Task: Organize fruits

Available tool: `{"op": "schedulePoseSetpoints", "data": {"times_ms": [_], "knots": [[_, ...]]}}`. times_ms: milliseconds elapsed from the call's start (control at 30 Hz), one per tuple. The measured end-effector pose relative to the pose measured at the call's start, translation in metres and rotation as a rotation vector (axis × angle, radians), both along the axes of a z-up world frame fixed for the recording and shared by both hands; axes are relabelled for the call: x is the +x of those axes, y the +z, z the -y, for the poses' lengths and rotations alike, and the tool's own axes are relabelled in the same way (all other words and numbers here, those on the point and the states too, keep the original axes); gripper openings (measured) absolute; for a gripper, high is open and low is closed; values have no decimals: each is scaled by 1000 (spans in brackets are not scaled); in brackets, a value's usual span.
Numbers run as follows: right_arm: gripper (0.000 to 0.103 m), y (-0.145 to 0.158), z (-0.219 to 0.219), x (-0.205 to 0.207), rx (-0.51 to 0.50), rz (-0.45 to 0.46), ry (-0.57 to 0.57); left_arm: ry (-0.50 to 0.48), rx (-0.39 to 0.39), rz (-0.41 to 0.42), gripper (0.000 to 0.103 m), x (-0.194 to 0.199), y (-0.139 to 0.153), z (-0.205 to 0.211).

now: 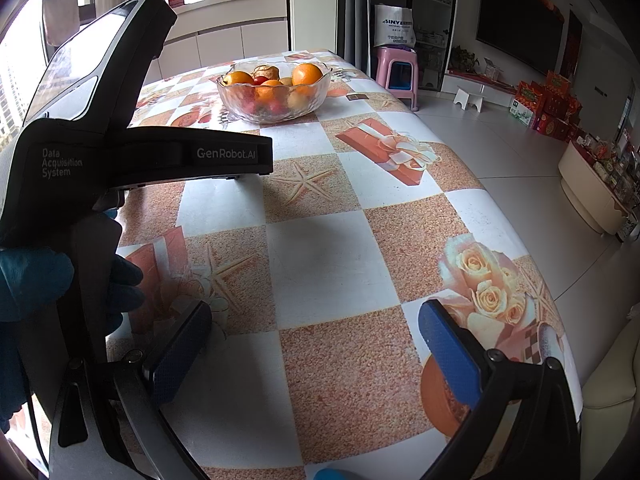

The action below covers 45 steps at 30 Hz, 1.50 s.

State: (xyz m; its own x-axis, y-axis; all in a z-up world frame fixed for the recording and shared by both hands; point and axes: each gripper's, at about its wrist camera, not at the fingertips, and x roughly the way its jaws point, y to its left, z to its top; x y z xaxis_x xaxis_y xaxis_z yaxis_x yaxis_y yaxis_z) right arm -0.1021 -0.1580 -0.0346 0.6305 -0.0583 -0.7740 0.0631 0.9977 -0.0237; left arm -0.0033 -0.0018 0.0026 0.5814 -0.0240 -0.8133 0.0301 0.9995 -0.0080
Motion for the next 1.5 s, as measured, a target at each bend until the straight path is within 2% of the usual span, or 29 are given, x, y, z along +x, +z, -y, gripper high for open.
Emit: {"op": "schedulePoseSetpoints", "data": {"times_ms": [100,167,233,367,467,667,800,900,1033,1100,1267,1333,1400,1433,1467,1500], "knots": [[103,0,0,0,0,0,0,-66,-43,-38,103,6,4,-4],[103,0,0,-1,0,0,0,-120,-134,-65,103,5,14,-11],[103,0,0,0,0,0,0,-119,-203,-44,103,-3,32,-20],[103,0,0,0,0,0,0,-117,-182,67,103,-33,72,-43],[103,0,0,-1,0,0,0,-124,-127,81,103,-61,83,-67],[103,3,-3,-9,-14,-21,34,-87,-83,21,103,-118,55,-118],[103,13,-11,-43,52,25,101,-78,-35,5,103,-142,32,-132],[103,23,-28,-68,74,63,194,-82,8,-7,103,-144,19,-132],[103,23,-58,-84,100,44,328,-72,21,-18,103,-141,7,-134],[103,19,-76,-85,79,31,386,-66,20,-42,103,-136,-1,-137],[102,10,-111,-76,46,1,467,-79,26,-7,103,-138,-2,-137],[99,7,-119,-72,39,-9,486,-85,33,12,103,-141,-2,-137],[85,3,-125,-68,31,-26,502,-82,29,-5,103,-138,-1,-137],[84,2,-127,-68,15,-15,504,-79,25,-24,103,-136,-1,-138],[75,3,-128,-68,18,-10,512,-83,20,-47,103,-133,0,-138],[62,4,-128,-68,22,-5,515,-91,14,-66,103,-130,0,-139]]}}
